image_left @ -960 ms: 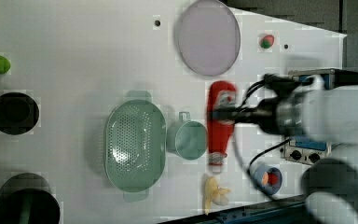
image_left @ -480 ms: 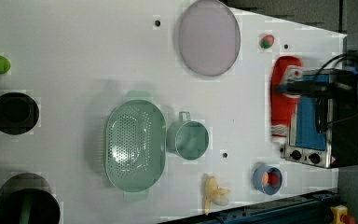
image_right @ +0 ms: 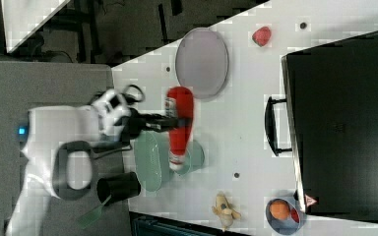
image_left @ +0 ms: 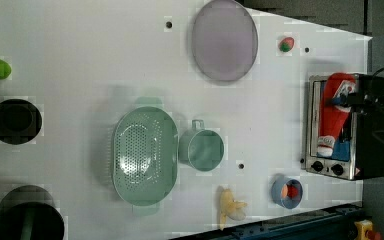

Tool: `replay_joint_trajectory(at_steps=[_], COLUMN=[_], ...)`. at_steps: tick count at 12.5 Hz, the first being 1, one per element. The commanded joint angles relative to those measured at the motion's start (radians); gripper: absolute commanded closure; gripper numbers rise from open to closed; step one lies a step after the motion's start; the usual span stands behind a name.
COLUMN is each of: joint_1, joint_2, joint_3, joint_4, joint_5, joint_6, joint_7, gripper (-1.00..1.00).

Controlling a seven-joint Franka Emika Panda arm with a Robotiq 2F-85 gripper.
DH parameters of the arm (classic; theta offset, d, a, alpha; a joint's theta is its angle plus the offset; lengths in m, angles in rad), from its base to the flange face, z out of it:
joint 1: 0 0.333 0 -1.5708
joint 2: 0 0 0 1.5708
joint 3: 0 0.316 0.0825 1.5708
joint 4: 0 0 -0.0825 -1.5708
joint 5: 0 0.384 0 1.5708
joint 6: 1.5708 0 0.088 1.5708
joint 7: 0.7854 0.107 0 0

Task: Pick ketchup from strainer and place it on the table

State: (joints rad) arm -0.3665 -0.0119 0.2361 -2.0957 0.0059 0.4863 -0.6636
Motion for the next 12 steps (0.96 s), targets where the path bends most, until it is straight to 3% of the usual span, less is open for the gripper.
replay_joint_trajectory(at_steps=[1,7,11,12], joint_1=[0.030,0.030,0.033,0.033], joint_2=[0.016,0.174,0.250,0.236], joint_3=[0.017,0.016,0.023,0.023], joint_4=[-0.109,-0.202,-0.199,-0.198], joint_5=[0.006,0.006,0.005,0.006], joint_6=[0.088,0.275,0.369,0.356], joint_7=[-0.056,-0.056,-0.056,-0.054], gripper=[-0.13,-0.19,-1.00,-1.00])
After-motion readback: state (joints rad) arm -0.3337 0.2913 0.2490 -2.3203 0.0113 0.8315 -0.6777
